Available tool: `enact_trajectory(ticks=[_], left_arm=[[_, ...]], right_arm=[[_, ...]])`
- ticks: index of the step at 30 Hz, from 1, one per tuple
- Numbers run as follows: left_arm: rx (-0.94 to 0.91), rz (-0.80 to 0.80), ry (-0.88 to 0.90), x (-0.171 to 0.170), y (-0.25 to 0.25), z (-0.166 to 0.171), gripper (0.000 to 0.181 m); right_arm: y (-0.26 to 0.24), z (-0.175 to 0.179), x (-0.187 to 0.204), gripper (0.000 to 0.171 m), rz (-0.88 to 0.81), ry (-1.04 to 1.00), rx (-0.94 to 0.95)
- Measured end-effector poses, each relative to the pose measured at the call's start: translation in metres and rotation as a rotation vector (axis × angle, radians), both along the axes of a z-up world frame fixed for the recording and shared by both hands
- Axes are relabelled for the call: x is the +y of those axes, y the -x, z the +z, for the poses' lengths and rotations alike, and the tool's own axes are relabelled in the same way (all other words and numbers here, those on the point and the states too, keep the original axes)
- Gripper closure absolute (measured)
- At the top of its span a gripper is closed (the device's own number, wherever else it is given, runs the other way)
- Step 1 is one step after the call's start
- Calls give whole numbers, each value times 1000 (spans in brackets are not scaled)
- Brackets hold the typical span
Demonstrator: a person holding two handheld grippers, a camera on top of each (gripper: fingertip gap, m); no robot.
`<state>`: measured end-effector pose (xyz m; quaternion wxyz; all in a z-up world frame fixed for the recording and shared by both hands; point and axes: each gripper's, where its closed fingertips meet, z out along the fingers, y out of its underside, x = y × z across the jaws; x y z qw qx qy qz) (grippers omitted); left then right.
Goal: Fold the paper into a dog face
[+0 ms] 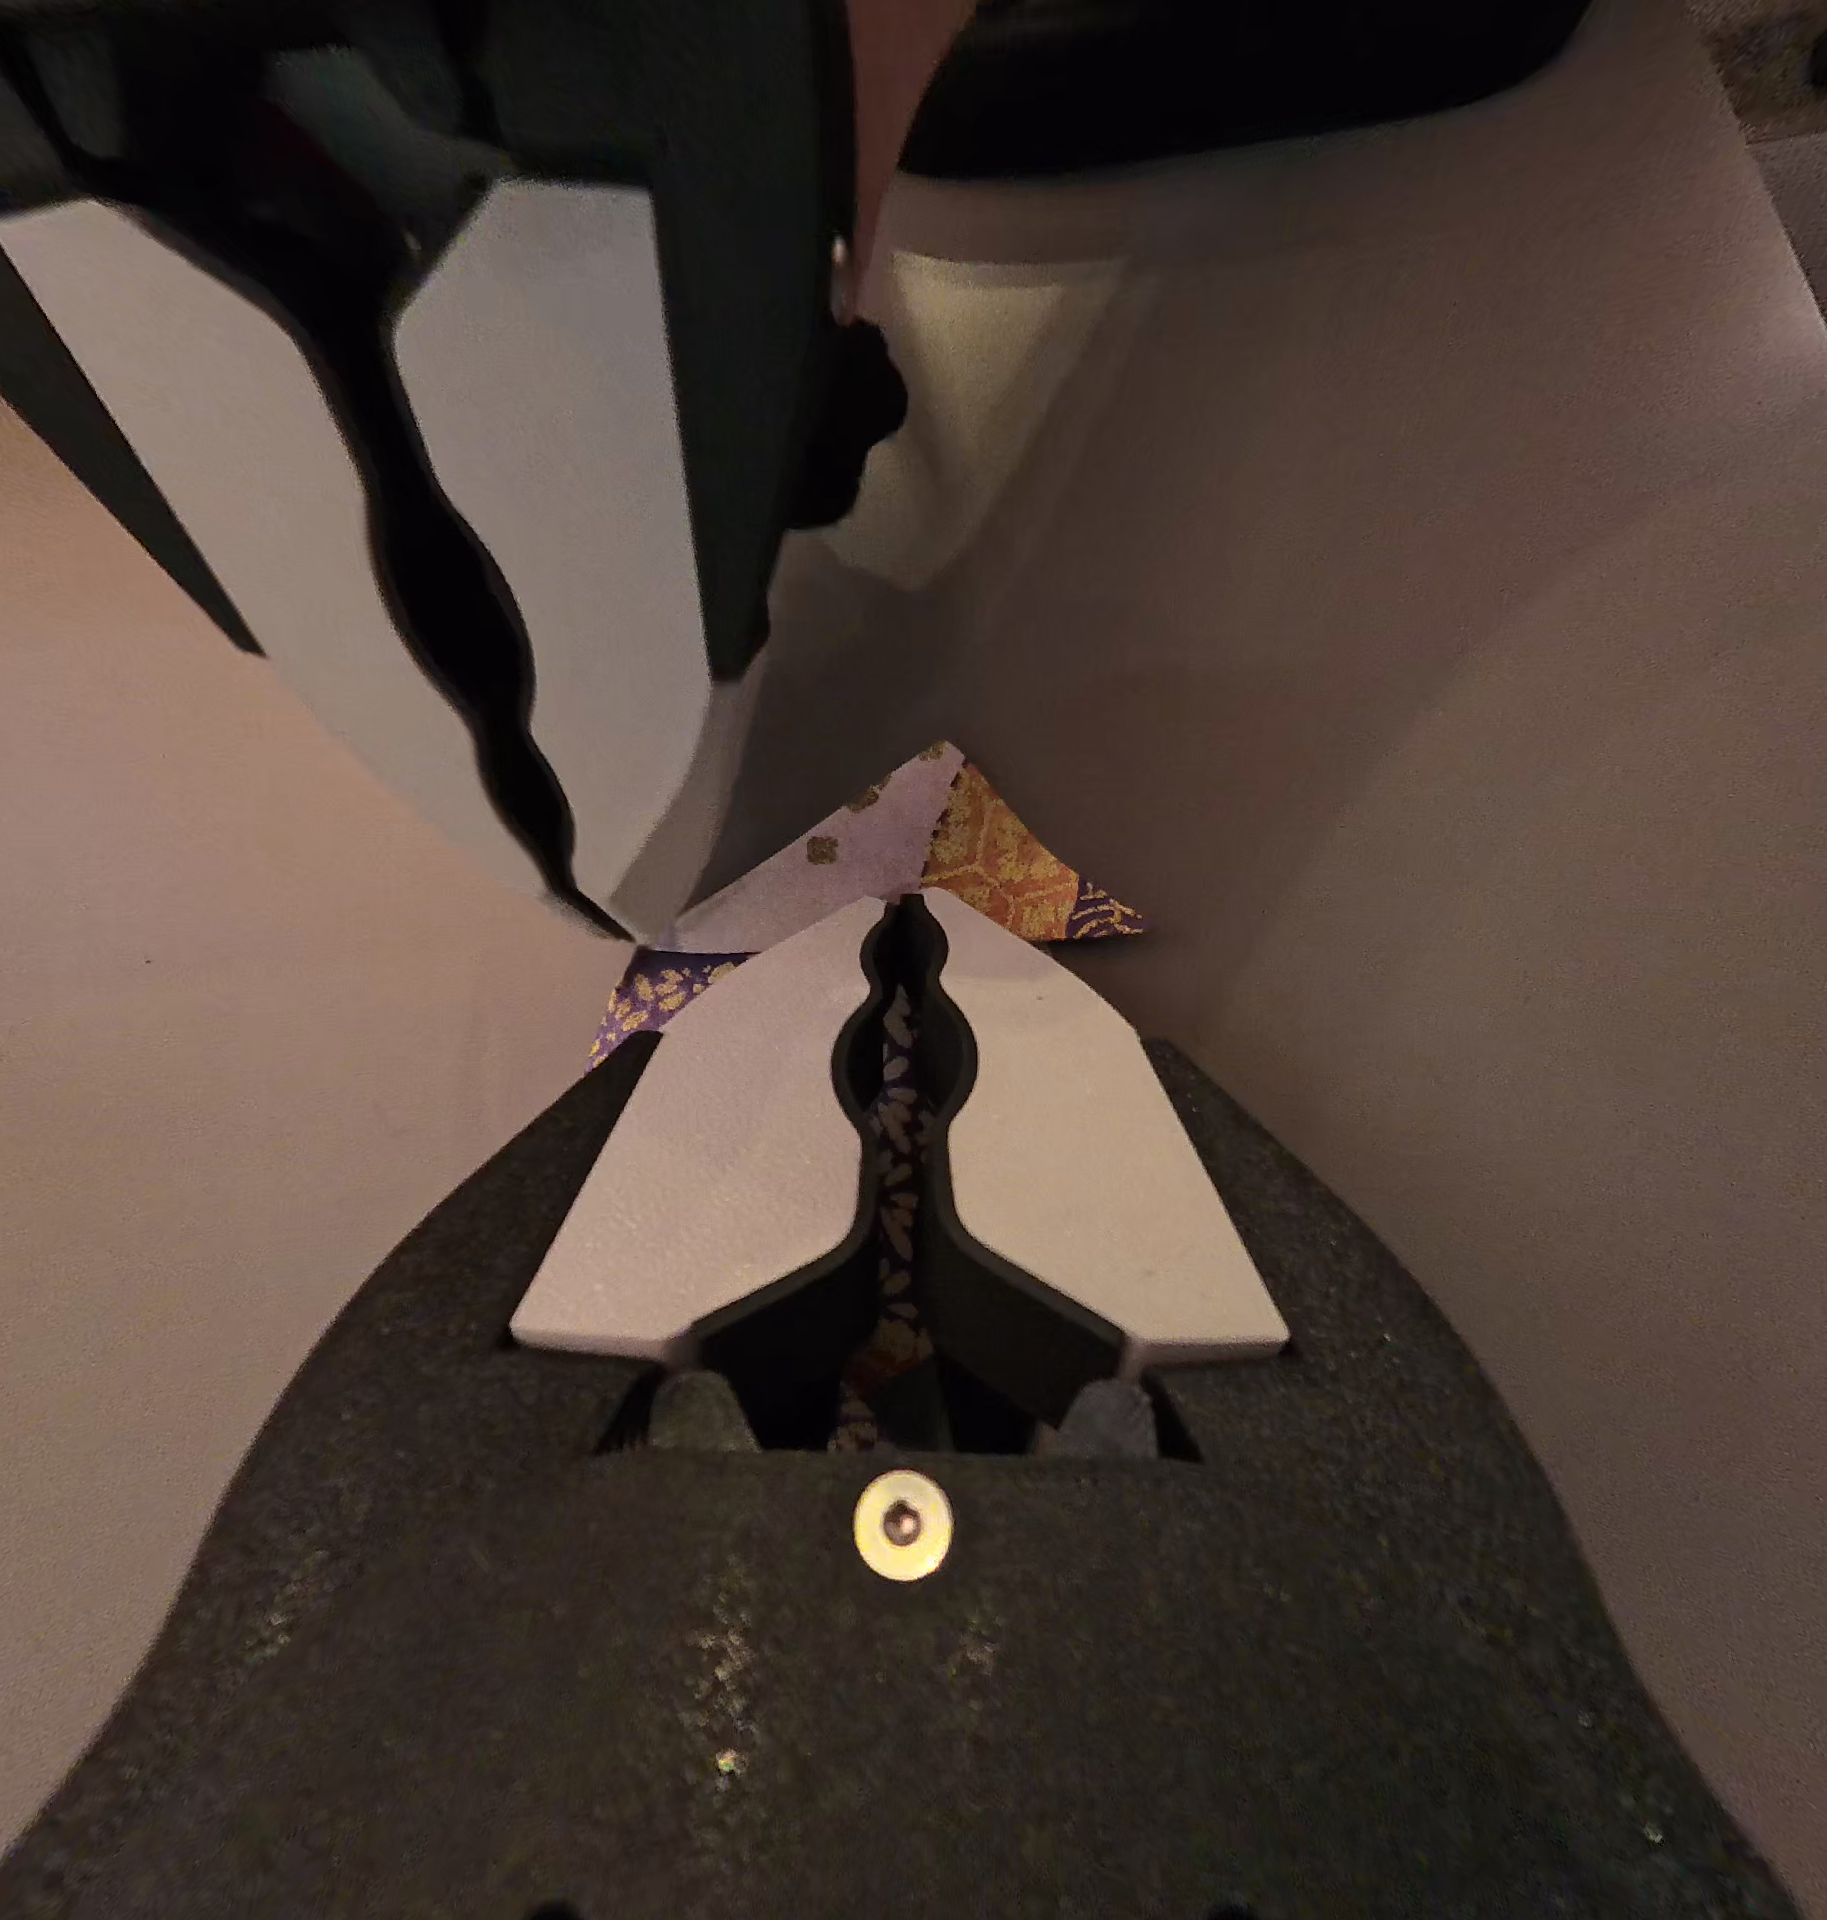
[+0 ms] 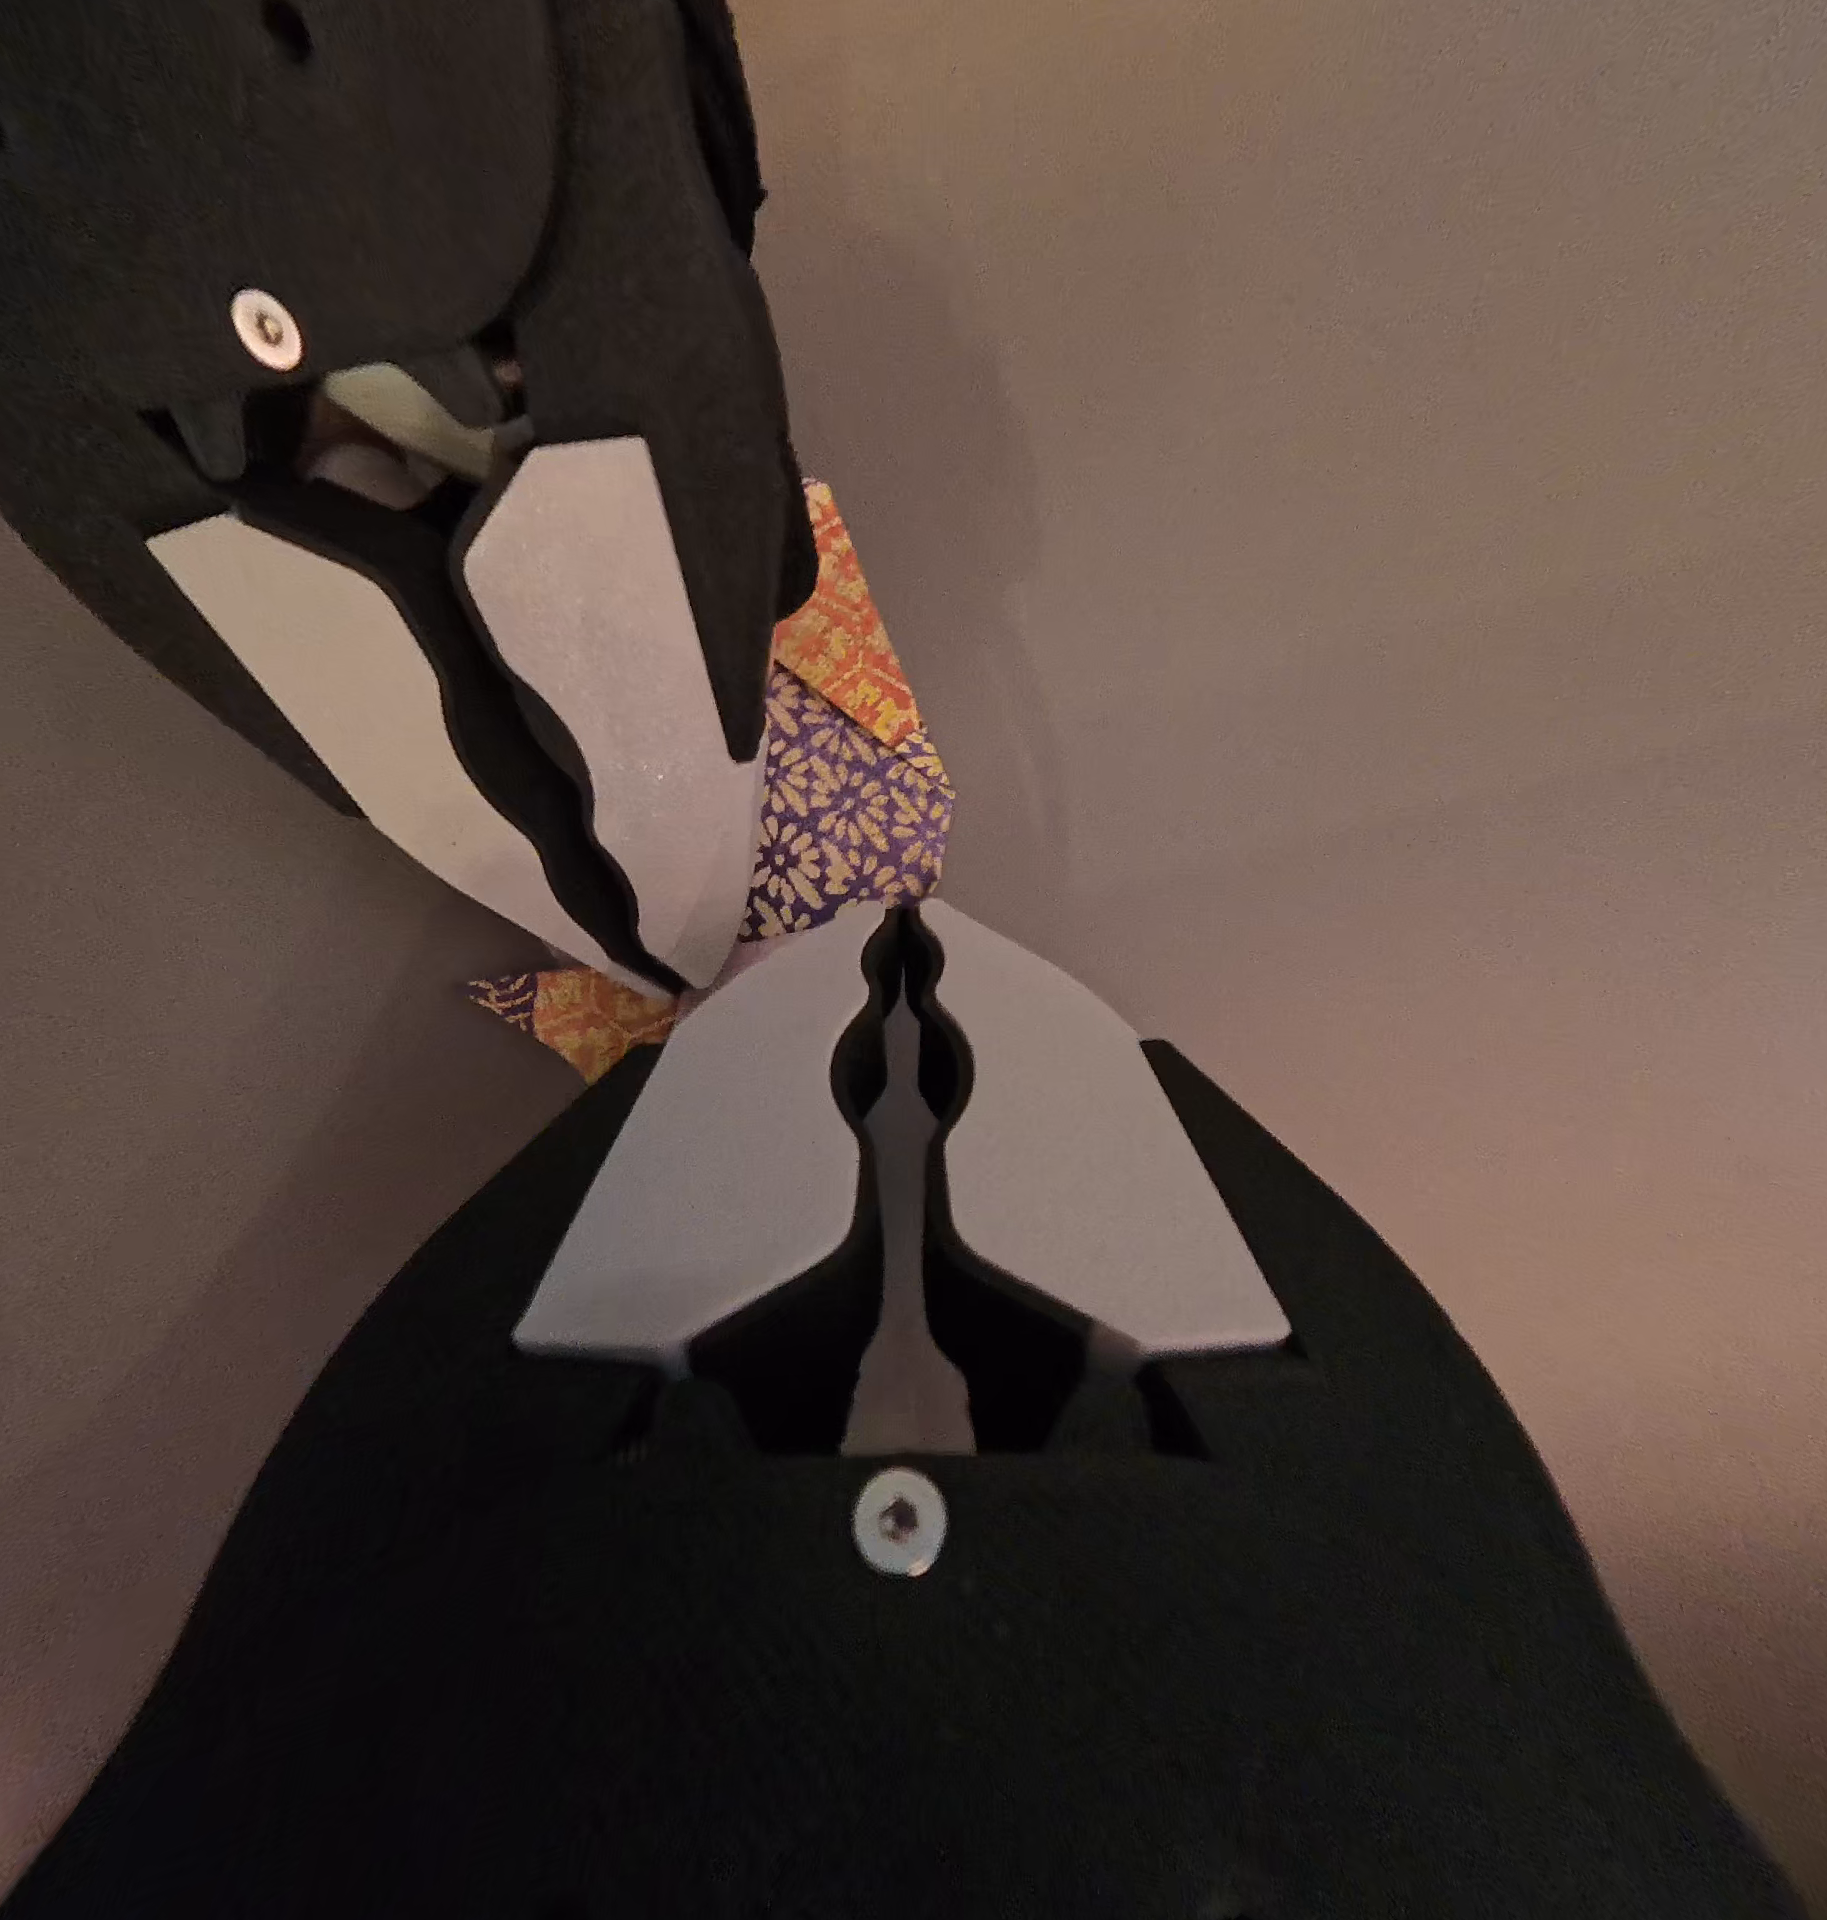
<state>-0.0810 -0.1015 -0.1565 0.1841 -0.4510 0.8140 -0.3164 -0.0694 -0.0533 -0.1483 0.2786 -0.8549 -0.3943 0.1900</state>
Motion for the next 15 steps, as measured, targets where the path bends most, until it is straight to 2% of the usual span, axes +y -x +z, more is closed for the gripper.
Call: enact_trajectory(ticks=[8,12,15], left_arm=[[3,-1,3,0,0,0,181],[4,4,5,0,0,0,181],[2,16,19,0,0,0,181]], right_arm=[[10,2,0,170,17,-3,32],[8,-8,6,170,7,-22,-34],[9,-8,6,169,-11,-2,6]])
